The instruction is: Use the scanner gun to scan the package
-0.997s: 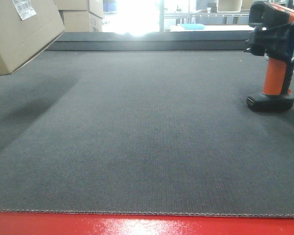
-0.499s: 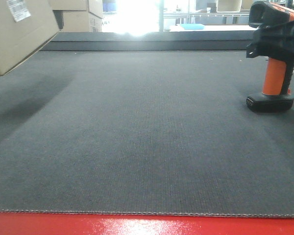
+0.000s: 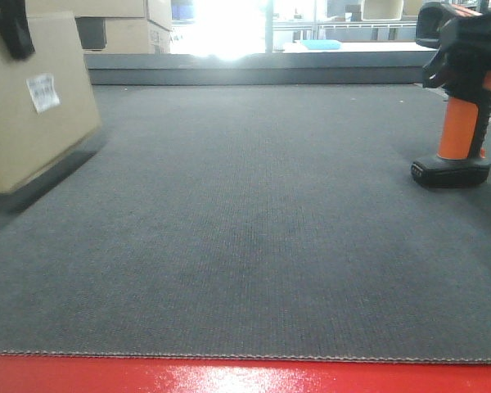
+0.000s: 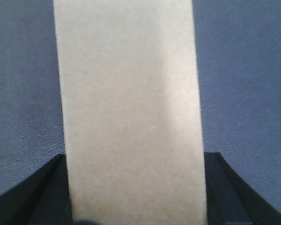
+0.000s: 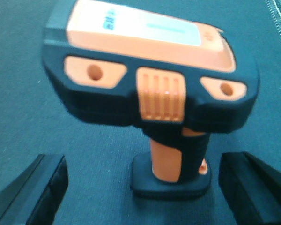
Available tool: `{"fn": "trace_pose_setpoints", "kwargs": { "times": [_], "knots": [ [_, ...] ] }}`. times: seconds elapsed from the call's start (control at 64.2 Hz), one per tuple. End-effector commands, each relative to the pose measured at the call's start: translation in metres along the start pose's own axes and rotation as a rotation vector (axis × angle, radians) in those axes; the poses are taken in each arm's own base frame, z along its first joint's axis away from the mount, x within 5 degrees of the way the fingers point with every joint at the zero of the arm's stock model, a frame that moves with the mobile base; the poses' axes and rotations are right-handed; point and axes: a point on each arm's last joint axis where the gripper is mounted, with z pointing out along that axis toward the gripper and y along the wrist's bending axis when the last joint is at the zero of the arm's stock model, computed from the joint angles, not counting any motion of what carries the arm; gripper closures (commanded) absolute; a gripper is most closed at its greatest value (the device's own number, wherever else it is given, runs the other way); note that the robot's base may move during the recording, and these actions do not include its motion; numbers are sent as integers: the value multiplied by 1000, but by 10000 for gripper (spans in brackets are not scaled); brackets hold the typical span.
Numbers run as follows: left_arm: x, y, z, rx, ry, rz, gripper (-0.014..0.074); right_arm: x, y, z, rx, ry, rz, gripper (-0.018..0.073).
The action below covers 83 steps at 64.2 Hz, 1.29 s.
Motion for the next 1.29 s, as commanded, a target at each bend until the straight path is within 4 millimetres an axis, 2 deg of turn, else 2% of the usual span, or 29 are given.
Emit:
{"fn": "trace_pose_setpoints", "kwargs": {
  "times": [0.0, 0.156, 0.203, 0.265, 0.358, 0.514, 0.577, 0.686, 0.764, 0.904, 0.966, 1.029, 1.075, 1.138, 1.216, 1.278],
  "knots": [
    [-3, -2, 8, 2, 1, -2, 707, -1, -1, -10, -1, -10, -13, -1],
    [-4, -2, 15, 3, 16, -2, 701, 3, -2, -30, -6, -39, -13, 0],
    [-4, -2, 15, 0, 16, -1, 679, 5, -3, -35, -7, -45, -13, 1],
    [-4, -1, 15, -4, 16, 1, 605, 8, -3, -42, -8, -57, -13, 0],
    [-4, -1, 15, -6, 16, 2, 428, 10, -4, -50, -11, -71, -12, 0],
    [-4, -1, 13, -7, 12, 2, 68, 6, -3, -63, -21, -101, -12, 0],
    [-3, -1, 8, -7, 1, 1, -29, 4, -3, -68, -25, -118, -11, 0],
    [-1, 0, -11, -10, -40, 0, 27, 1, -2, -78, -34, -136, -11, 0],
    [1, 0, -31, -13, -83, -1, 28, 0, -1, -84, -41, -137, -14, 0],
    [10, -2, -76, 13, -184, -12, 34, -3, 0, -95, -49, -170, -19, 3],
    [16, -5, -97, 43, -234, -11, 83, -4, 0, -100, -53, -180, -19, 42],
    [21, -8, -112, 66, -270, -4, 174, -4, 0, -105, -57, -184, -20, 130],
    [25, -8, -124, 75, -299, -5, 282, -4, 0, -108, -60, -180, -20, 214],
    [31, -9, -139, 77, -333, -5, 448, -4, 1, -113, -66, -178, -21, 376],
    [39, -9, -152, 75, -362, -5, 610, -3, 1, -119, -72, -180, -22, 570],
    [46, -9, -159, 75, -371, -4, 708, -3, 1, -124, -77, -181, -25, 697]
  ]
}}
